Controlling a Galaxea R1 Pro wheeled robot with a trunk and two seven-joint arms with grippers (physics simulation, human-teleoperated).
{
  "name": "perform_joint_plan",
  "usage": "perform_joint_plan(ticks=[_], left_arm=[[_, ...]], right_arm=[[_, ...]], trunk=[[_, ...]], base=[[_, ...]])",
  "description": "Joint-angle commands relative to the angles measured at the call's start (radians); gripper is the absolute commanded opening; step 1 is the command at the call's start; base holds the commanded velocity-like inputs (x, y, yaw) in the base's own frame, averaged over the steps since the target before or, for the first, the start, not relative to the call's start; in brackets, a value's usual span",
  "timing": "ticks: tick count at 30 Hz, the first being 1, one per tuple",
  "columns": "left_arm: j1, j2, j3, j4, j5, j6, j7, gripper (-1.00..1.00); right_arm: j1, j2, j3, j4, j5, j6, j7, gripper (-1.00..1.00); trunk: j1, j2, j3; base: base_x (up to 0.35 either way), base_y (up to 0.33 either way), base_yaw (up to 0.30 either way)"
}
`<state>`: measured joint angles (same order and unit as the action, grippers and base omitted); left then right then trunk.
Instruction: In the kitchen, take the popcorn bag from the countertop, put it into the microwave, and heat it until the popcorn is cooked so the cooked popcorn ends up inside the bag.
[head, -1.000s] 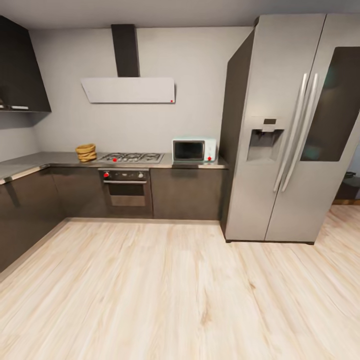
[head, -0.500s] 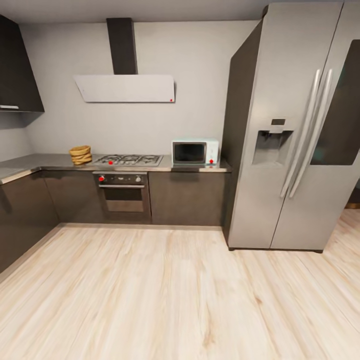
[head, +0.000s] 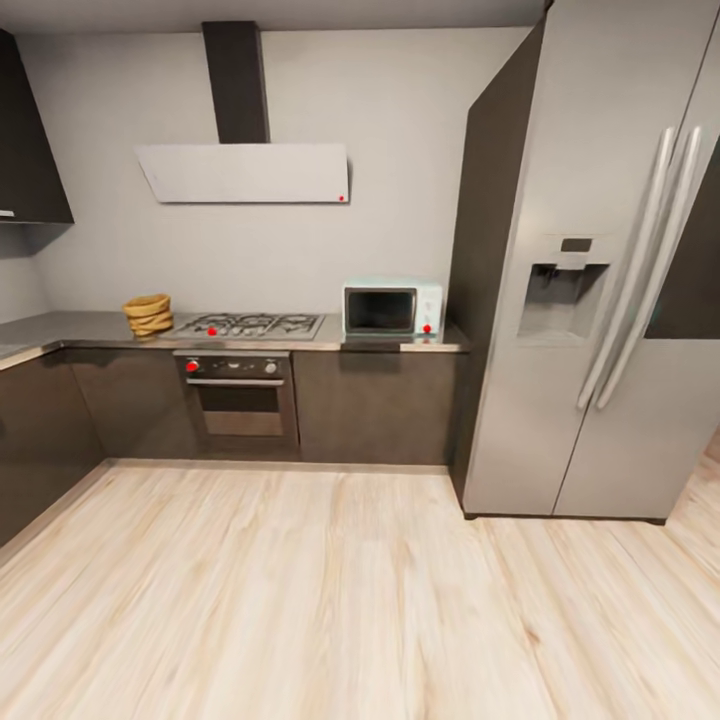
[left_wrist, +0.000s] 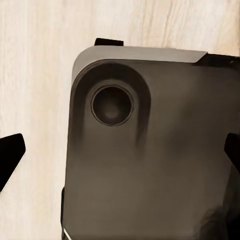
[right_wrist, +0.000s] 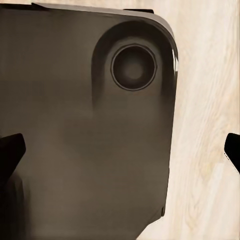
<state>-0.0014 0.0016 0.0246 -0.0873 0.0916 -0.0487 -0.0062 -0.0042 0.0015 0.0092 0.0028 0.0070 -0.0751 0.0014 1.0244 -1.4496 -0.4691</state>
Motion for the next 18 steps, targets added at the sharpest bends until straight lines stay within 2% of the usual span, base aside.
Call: perform_joint_plan(ticks=[1, 18], left_arm=[[0.000, 0.000, 0.002, 0.000, 0.010, -0.002, -0.001, 1.00], [0.000, 0.000, 0.002, 0.000, 0.010, -0.003, -0.001, 1.00]], right_arm=[[0.000, 0.000, 0.001, 0.000, 0.001, -0.003, 0.000, 1.00], [0.000, 0.000, 0.001, 0.001, 0.001, -0.003, 0.000, 1.00]], trunk=[[0.001, 0.000, -0.001], [0.001, 0.000, -0.001]], base=[[0.322, 0.000, 0.000], [0.322, 0.000, 0.000]])
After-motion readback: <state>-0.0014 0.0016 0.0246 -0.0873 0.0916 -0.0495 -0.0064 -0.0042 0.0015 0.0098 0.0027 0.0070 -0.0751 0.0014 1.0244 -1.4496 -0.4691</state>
